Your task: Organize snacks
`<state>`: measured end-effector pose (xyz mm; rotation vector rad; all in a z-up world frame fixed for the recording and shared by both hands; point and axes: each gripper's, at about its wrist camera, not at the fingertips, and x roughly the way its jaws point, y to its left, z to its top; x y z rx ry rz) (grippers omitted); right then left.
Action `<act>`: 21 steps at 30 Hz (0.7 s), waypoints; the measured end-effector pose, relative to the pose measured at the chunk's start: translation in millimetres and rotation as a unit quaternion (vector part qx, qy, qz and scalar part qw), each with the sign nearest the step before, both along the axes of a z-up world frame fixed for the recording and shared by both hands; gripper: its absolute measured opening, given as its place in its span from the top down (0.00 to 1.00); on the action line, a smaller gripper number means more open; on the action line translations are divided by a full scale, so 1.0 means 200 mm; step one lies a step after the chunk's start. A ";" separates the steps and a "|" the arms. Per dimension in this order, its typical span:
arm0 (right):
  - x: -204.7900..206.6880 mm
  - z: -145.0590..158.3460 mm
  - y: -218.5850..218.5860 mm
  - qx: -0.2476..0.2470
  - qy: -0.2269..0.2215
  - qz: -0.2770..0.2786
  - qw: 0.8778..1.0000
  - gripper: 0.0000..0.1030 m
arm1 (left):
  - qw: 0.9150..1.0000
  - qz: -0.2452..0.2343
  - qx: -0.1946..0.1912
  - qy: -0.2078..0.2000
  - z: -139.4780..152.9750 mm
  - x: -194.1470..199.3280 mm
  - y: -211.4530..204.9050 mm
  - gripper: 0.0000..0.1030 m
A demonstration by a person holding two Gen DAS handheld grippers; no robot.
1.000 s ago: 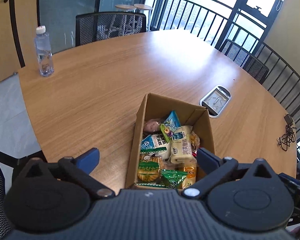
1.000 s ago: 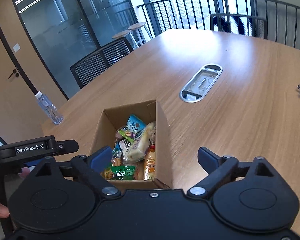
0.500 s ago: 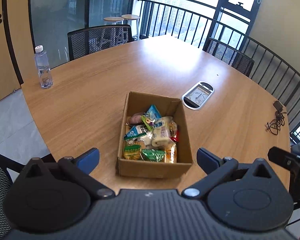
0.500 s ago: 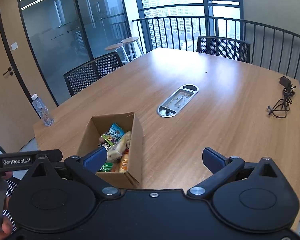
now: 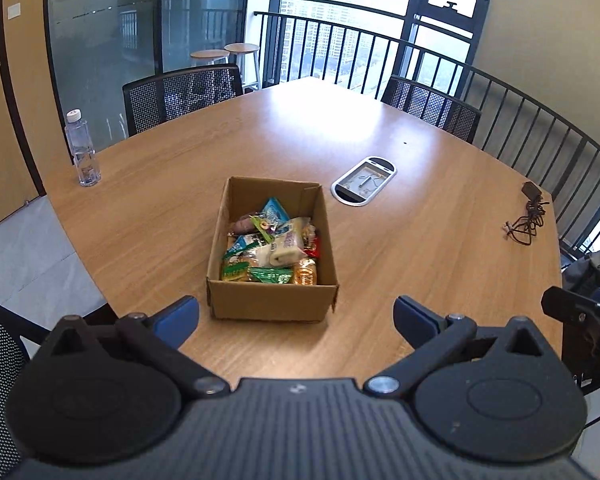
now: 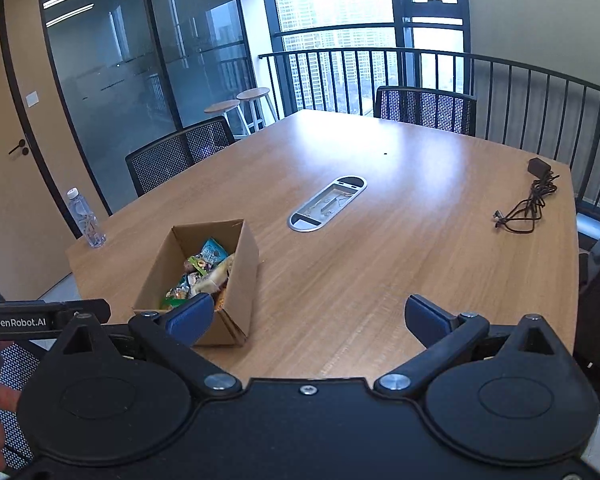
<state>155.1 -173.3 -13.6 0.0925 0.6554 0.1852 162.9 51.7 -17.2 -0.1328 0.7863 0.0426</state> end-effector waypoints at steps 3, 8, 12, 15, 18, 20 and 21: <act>-0.06 0.01 -0.04 -0.005 -0.006 0.001 1.000 0.00 | 1.000 -0.003 0.003 -0.005 0.01 -0.05 -0.06 0.00; -0.13 0.01 -0.12 -0.008 -0.010 0.001 1.000 0.00 | 1.000 -0.005 0.006 -0.014 0.03 -0.11 -0.13 0.00; -0.17 0.02 -0.17 -0.007 -0.012 -0.001 1.000 0.00 | 1.000 -0.004 0.012 -0.022 0.06 -0.16 -0.18 0.00; -0.20 0.02 -0.20 -0.006 -0.016 -0.001 1.000 0.00 | 0.999 -0.005 0.017 -0.028 0.08 -0.18 -0.21 0.00; -0.21 0.03 -0.23 -0.004 -0.018 0.000 1.000 0.00 | 0.999 -0.005 0.019 -0.031 0.09 -0.20 -0.22 0.00; -0.21 0.03 -0.24 -0.003 -0.020 0.001 1.000 0.00 | 0.999 -0.004 0.021 -0.034 0.09 -0.21 -0.23 0.00; -0.21 0.03 -0.24 -0.002 -0.021 0.001 1.000 0.00 | 0.999 -0.003 0.021 -0.035 0.10 -0.21 -0.23 0.00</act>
